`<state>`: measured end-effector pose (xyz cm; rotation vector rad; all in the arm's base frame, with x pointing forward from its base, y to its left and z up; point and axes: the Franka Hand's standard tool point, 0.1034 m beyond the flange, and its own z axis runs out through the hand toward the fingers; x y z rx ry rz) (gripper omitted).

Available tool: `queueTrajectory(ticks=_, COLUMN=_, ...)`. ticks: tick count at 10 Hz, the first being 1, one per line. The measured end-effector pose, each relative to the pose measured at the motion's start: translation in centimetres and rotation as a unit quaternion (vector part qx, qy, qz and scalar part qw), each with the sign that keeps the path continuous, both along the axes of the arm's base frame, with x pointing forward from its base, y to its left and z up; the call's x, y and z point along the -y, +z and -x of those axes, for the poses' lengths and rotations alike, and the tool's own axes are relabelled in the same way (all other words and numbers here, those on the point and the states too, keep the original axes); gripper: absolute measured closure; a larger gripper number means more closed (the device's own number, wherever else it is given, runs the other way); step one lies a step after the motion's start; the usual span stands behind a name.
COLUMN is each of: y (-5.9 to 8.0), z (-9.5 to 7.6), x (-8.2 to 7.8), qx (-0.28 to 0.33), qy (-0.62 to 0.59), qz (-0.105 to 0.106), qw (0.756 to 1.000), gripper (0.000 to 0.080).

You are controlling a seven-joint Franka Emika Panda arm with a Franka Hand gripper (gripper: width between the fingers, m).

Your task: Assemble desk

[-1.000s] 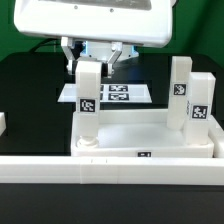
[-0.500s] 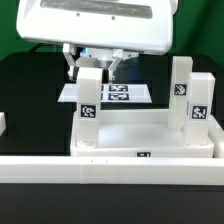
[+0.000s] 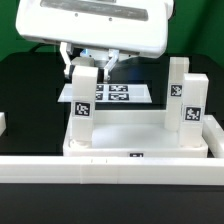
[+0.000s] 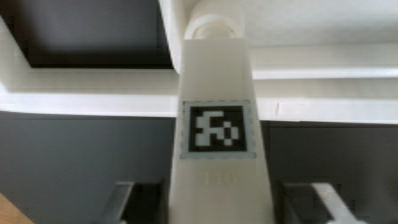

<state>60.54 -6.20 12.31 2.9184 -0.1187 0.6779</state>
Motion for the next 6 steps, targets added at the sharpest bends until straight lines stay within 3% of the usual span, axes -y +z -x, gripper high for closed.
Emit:
queueTrajectory(ticks=2, y=-0.04, z=0.03, x=0.01, qx=0.000, qy=0.000, qz=0.000, qw=1.000, gripper=0.0502)
queueTrajectory(ticks=3, y=-0.05, z=0.04, x=0.01, qx=-0.001, qy=0.000, qz=0.000, qw=1.000, gripper=0.0284)
queueTrajectory(ticks=4, y=-0.06, z=0.04, x=0.01, qx=-0.001, qy=0.000, qz=0.000, qw=1.000, gripper=0.0284)
queueTrajectory(ticks=5, y=-0.06, z=0.04, x=0.01, qx=-0.001, qy=0.000, qz=0.000, qw=1.000, gripper=0.0173)
queueTrajectory(ticks=6, y=-0.02, z=0.07, x=0.14, qx=-0.003, qy=0.002, qz=0.001, qw=1.000, gripper=0.0173)
